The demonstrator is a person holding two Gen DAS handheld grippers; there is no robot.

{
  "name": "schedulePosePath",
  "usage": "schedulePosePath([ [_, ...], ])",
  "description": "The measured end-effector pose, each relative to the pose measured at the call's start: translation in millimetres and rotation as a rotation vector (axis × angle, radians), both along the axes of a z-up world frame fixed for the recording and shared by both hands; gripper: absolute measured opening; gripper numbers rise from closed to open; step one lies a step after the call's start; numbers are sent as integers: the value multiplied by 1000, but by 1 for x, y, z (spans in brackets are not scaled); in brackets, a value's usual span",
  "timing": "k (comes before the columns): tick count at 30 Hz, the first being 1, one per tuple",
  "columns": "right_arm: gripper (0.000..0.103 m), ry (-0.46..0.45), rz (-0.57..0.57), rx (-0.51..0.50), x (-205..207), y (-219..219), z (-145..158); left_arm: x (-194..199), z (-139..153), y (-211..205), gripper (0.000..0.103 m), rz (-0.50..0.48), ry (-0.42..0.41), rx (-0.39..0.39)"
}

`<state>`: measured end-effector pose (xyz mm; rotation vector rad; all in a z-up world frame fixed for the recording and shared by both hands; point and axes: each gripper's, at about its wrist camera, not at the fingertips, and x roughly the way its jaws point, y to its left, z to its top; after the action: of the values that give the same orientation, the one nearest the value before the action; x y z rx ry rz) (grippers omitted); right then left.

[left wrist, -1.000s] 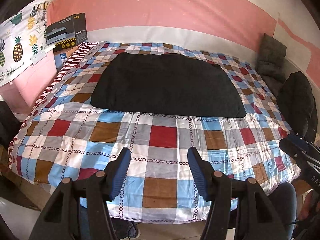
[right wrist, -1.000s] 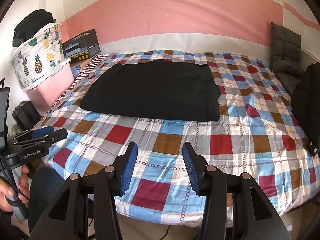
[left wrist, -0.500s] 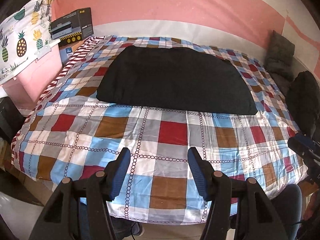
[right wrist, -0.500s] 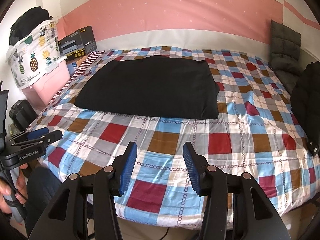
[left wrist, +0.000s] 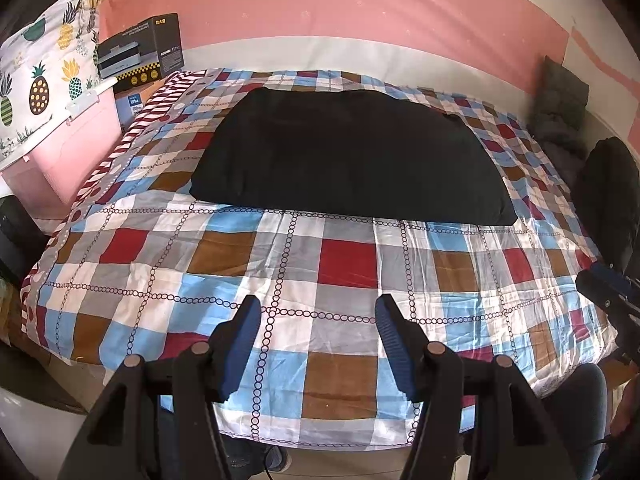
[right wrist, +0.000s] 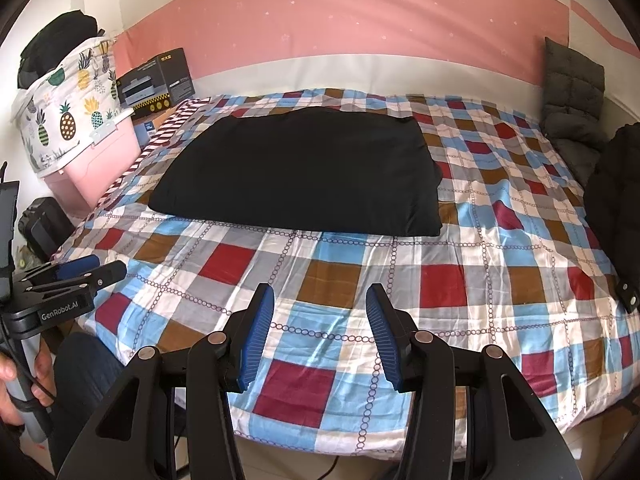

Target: Fold large clothes

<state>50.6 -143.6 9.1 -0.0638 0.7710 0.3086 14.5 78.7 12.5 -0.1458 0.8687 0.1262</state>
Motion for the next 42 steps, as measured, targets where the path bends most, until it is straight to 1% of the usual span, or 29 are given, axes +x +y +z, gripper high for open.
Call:
schedulePosePath([
  [16, 49, 1, 1, 1, 0, 1, 0, -3, 1, 0, 61, -13, -7, -3],
  [22, 49, -2, -1, 3, -2, 3, -1, -4, 3, -1, 61, -12, -12, 13],
  [30, 49, -2, -1, 4, -3, 2, 0, -5, 4, -3, 61, -19, -11, 7],
  [34, 49, -7, -4, 5, -5, 4, 0, -6, 6, -5, 61, -20, -12, 21],
  [42, 49, -6, -3, 6, -5, 3, 1, -7, 7, -4, 62, -17, -13, 4],
])
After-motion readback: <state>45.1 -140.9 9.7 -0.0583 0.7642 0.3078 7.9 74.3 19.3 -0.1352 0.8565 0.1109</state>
